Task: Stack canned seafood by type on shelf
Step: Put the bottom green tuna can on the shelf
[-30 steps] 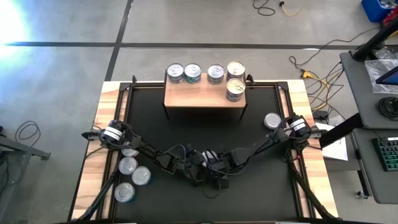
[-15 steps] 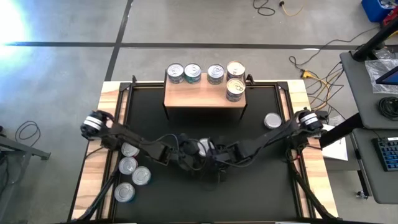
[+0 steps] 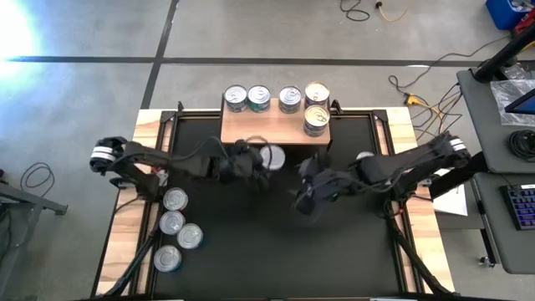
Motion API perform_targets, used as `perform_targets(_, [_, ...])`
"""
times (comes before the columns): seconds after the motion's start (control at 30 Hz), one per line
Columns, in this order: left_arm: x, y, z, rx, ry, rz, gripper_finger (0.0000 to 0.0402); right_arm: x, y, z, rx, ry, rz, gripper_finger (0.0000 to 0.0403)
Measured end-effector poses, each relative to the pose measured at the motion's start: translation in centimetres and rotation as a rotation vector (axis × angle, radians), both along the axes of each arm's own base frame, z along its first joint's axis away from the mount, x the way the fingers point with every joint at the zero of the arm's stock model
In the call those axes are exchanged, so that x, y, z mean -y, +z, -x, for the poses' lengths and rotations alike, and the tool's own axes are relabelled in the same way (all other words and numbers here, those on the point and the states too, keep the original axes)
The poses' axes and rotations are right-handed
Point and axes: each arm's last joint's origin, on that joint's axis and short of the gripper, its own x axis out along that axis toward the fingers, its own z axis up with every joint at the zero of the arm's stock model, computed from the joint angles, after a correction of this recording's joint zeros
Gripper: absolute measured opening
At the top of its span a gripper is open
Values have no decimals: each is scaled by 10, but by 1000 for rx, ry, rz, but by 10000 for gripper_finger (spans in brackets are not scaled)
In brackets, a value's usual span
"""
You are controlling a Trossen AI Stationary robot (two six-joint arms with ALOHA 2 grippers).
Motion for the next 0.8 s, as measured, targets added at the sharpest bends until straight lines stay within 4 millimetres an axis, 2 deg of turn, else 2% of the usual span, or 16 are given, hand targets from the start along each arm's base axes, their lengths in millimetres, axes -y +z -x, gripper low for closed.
perform_targets(0.1, [-23,1,0,-6,-7,35,351,4,14,8,68,1,-7,351])
perform_targets(0.2, [-37,6,-1,-5,-30,38,351,7,24,15,102,25,14,306])
perform_targets(0.3, [-43,15,-3,0,-32,10,351,13,25,18,76,51,77,249])
perform_targets(0.47, [-51,30,-6,28,-16,-4,351,25,16,16,-22,107,205,155])
perform_targets(0.67, [-67,27,-3,-1,16,-12,351,57,11,7,-14,61,297,61])
perform_targets(0.8, [-76,25,0,-6,5,16,351,81,12,-2,13,40,329,16])
